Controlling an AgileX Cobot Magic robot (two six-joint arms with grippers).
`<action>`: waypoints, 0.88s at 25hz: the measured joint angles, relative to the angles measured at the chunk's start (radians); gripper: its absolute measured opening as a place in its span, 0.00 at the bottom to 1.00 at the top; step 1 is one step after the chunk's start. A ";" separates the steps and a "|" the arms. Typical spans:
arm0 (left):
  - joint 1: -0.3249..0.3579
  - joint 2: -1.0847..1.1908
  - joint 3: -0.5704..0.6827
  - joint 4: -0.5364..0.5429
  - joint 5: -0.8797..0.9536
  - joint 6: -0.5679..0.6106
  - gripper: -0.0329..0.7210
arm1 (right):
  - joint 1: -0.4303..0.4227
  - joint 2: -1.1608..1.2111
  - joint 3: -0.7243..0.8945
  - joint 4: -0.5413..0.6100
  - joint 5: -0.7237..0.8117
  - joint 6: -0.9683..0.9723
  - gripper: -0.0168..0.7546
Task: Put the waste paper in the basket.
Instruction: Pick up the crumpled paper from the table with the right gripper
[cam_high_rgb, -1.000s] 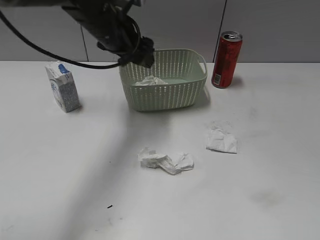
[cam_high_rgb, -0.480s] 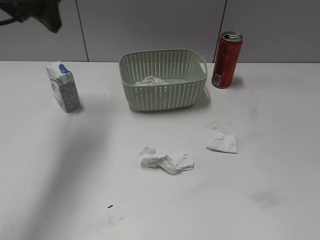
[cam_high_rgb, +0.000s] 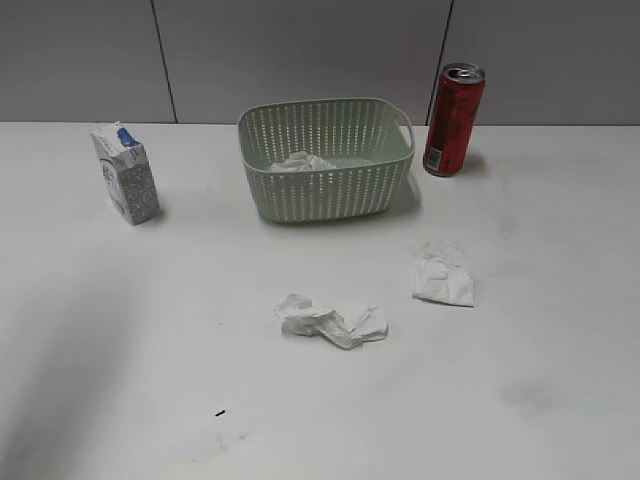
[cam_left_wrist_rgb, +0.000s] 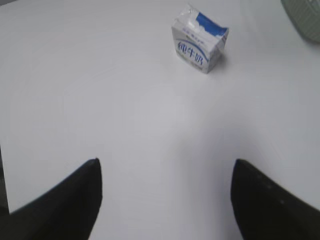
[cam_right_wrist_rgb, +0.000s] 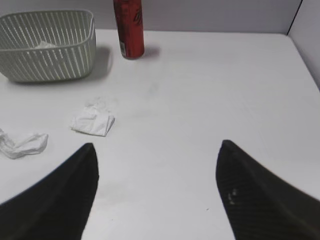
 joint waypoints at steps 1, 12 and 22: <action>0.006 -0.036 0.047 0.000 -0.008 0.000 0.83 | 0.000 0.051 -0.001 0.006 -0.012 0.000 0.74; 0.010 -0.541 0.553 -0.030 -0.105 -0.009 0.83 | 0.000 0.660 -0.168 0.084 -0.077 0.000 0.74; 0.010 -1.042 0.814 -0.034 -0.103 -0.055 0.83 | 0.037 1.112 -0.461 0.104 -0.045 0.000 0.74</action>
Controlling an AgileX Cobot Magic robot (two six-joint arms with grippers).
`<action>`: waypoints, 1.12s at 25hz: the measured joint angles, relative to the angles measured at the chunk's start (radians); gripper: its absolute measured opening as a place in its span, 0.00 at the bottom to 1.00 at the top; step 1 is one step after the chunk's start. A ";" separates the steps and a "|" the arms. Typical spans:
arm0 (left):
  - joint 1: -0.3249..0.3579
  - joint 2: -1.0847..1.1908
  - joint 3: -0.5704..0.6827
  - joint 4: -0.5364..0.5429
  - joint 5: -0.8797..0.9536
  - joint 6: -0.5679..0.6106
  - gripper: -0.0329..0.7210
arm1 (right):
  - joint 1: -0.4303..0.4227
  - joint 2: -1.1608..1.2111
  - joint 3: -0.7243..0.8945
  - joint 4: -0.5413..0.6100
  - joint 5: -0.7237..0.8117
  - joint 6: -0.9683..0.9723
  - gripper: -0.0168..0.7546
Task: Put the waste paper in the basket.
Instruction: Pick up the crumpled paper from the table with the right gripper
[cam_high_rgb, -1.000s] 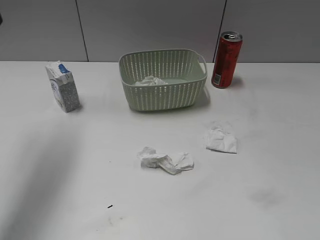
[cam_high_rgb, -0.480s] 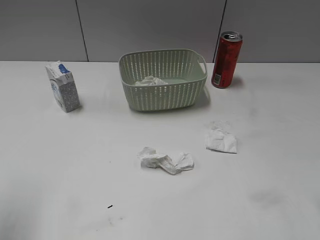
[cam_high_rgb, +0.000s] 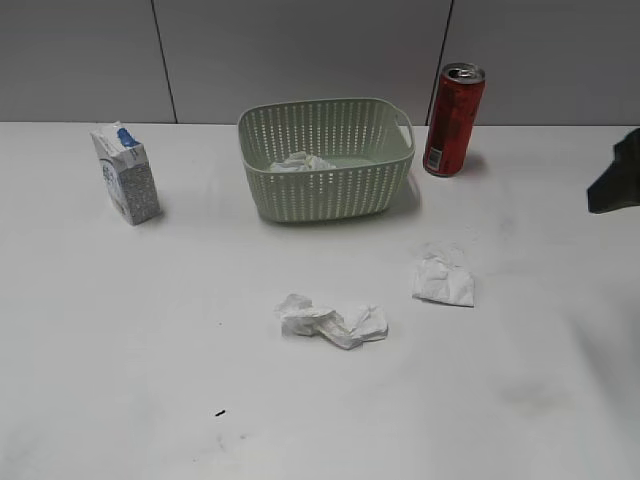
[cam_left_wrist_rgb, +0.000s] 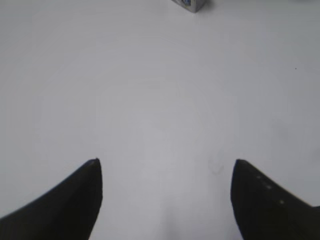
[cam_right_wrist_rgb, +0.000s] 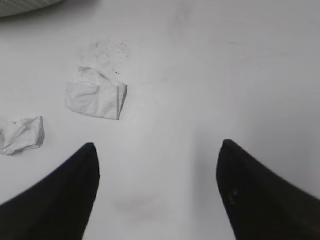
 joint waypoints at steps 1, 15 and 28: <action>0.000 -0.041 0.011 0.000 0.001 -0.001 0.83 | 0.018 0.030 -0.026 0.000 0.002 0.000 0.74; 0.000 -0.337 0.074 0.028 -0.033 -0.044 0.83 | 0.314 0.424 -0.224 -0.060 -0.015 0.118 0.74; 0.000 -0.337 0.081 0.049 -0.051 -0.073 0.77 | 0.350 0.637 -0.267 -0.238 -0.151 0.261 0.74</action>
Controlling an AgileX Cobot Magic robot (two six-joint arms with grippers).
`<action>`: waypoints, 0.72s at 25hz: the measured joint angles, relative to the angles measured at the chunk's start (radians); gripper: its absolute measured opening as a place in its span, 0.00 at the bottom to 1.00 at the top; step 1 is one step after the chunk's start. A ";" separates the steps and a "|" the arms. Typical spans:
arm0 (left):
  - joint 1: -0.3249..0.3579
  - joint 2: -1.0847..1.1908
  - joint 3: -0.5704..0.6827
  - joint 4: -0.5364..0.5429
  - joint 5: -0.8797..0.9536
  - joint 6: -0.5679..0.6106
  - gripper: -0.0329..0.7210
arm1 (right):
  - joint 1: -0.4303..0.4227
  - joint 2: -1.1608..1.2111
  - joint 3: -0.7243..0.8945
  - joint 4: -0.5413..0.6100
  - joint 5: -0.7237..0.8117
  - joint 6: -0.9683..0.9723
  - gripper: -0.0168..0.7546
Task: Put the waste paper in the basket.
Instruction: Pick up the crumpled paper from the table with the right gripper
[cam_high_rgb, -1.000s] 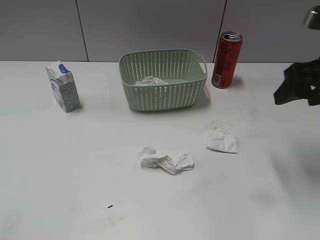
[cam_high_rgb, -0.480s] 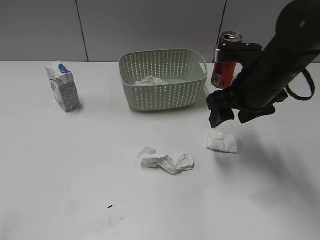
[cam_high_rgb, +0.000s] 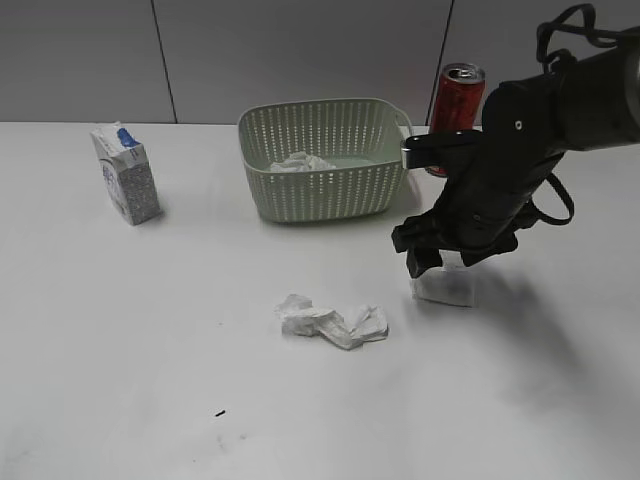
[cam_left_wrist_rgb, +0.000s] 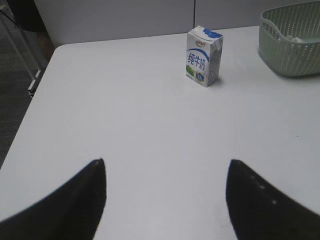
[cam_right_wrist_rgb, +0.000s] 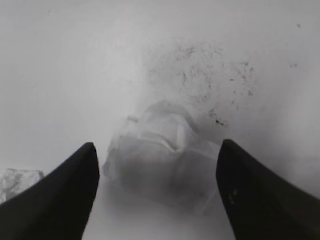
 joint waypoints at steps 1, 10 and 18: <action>0.000 0.000 0.000 0.000 -0.001 0.000 0.76 | 0.000 0.013 0.000 0.000 -0.014 0.009 0.74; 0.000 0.000 0.000 0.000 -0.001 -0.001 0.76 | 0.000 0.070 -0.006 -0.006 -0.032 0.030 0.68; 0.000 0.000 0.000 0.000 -0.001 -0.002 0.76 | 0.000 0.073 -0.008 -0.010 -0.040 0.030 0.12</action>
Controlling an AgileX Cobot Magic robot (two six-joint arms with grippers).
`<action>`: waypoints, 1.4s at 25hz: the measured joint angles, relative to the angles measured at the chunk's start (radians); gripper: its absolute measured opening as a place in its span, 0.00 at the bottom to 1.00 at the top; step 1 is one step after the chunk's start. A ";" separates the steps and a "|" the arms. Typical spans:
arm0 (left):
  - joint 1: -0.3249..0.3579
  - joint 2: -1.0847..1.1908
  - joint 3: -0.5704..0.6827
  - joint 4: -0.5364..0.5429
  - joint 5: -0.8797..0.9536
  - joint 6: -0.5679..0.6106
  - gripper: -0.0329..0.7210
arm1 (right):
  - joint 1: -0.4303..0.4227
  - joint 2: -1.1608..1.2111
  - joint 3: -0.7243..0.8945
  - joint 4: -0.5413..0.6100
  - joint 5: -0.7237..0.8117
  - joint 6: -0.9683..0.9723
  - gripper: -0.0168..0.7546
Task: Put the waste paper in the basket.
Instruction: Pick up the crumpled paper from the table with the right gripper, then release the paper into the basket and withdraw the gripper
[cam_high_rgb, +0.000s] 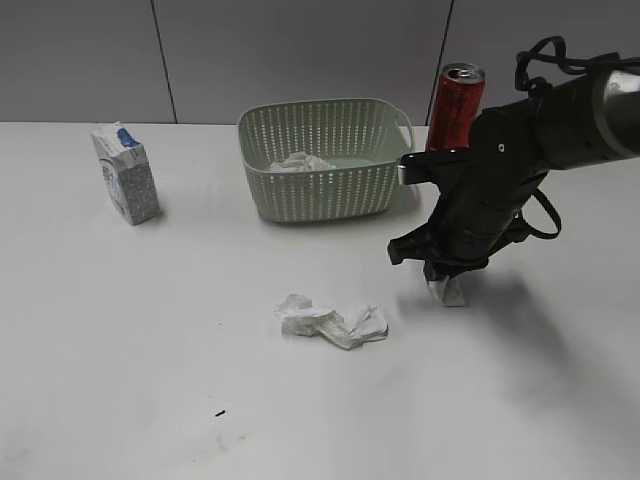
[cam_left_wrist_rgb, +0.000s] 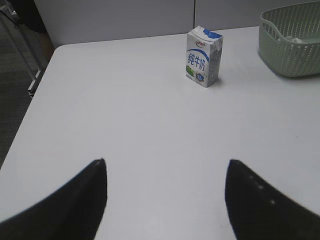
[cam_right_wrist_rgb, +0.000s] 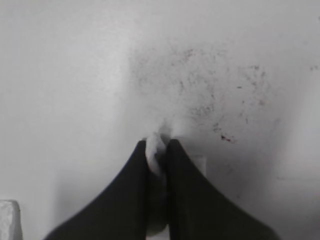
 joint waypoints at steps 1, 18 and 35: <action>0.000 0.000 0.000 0.000 0.000 0.000 0.76 | 0.000 0.000 0.000 0.004 0.000 0.000 0.07; 0.000 0.000 0.000 0.001 -0.001 0.000 0.76 | 0.071 -0.130 -0.395 0.134 0.001 -0.156 0.02; 0.000 0.000 0.000 0.001 -0.001 0.000 0.76 | 0.076 0.142 -0.426 0.057 -0.526 -0.158 0.48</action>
